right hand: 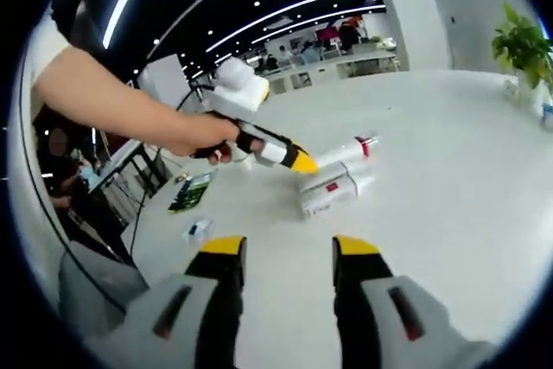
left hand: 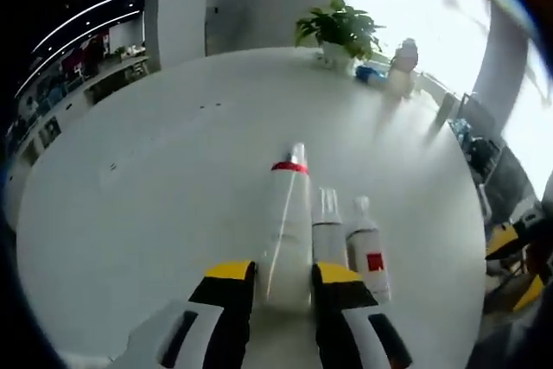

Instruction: Arrange the skincare products in the storage area until every visible bottle or jar stands upright without overlapping.

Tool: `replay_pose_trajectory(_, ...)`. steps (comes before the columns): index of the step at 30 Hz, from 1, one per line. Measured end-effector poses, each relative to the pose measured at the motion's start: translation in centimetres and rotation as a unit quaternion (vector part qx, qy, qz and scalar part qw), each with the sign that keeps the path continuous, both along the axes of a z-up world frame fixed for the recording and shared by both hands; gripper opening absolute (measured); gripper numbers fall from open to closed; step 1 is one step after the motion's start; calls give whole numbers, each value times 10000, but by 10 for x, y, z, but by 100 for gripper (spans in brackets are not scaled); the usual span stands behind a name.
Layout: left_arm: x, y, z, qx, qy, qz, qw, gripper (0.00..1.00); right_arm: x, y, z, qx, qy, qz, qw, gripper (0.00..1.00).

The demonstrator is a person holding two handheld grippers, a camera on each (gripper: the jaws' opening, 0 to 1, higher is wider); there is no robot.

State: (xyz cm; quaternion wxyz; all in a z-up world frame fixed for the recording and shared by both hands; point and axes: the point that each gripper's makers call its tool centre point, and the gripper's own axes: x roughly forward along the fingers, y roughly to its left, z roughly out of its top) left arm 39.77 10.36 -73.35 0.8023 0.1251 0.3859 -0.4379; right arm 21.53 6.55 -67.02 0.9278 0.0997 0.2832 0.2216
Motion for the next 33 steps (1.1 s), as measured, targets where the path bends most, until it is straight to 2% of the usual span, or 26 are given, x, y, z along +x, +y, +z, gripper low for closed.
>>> replay_pose_trajectory(15, 7, -9, -19, 410, -63, -248, 9988, 33, -1, -2, -5, 59, 139, -73, 9999, 41)
replay_pose_trajectory(28, 21, -27, -20, 454, -416, -486, 9969, 33, -3, -3, -13, 46, 325, -68, 9994, 41)
replay_pose_trajectory(33, 19, -20, -21, 532, -270, -322, 9977, 32, -4, 0, -16, 12, 382, 17, 9993, 40)
